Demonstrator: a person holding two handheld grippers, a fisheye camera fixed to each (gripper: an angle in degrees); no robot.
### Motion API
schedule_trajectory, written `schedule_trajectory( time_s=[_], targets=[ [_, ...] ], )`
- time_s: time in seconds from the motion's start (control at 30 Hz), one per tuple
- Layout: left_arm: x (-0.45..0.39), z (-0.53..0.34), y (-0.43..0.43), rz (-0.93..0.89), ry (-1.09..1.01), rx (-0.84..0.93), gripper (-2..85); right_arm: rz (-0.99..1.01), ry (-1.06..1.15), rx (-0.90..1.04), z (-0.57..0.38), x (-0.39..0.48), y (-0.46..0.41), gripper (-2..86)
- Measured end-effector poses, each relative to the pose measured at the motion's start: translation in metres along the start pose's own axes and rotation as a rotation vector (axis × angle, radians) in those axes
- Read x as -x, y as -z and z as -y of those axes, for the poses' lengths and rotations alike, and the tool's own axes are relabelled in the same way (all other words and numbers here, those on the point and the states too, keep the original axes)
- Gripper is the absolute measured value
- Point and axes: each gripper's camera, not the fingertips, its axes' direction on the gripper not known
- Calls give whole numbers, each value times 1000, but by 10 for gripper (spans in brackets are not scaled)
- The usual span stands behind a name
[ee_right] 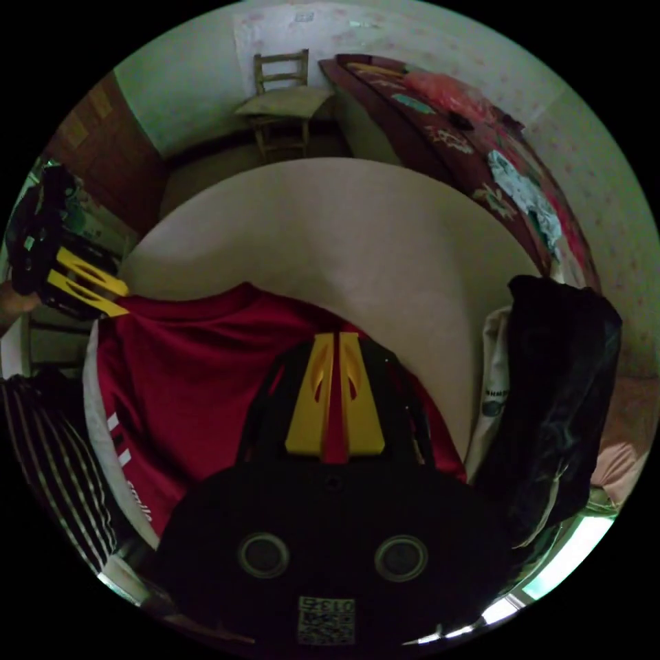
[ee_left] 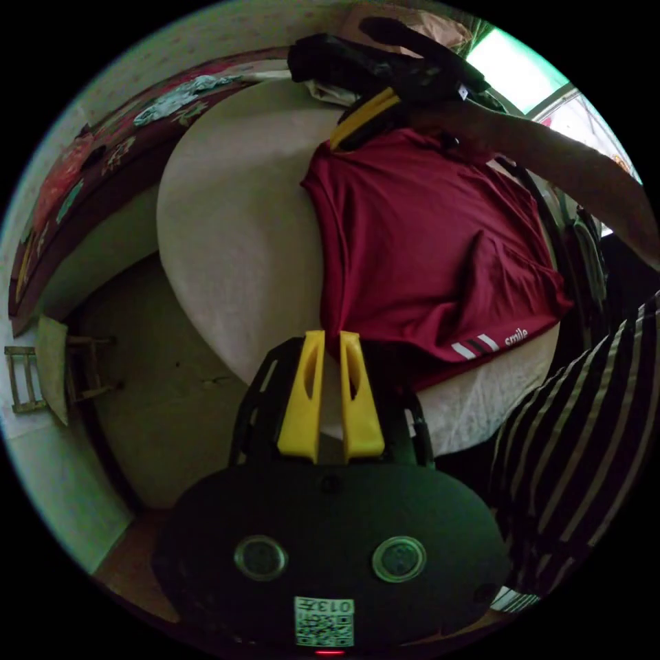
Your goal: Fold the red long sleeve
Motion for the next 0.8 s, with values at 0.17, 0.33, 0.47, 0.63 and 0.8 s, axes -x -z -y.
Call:
schedule_trajectory(
  time_s=[0.17,0.33,0.47,0.63,0.8],
  targets=[
    [28,-1,14,-137,106,-63,35,63,-92,-64,-19,-18,20,26],
    [43,0,52,36,169,-161,28,-98,-364,-478,-127,-31,103,38],
    [-3,58,50,17,-73,-186,28,-220,-636,-478,-241,-32,122,29],
    [-84,140,10,-35,-368,-150,23,-322,-1133,-177,-447,-49,97,46],
    [-157,213,-15,23,-615,-135,15,-184,-1178,-55,-550,-81,76,109]
  ],
)
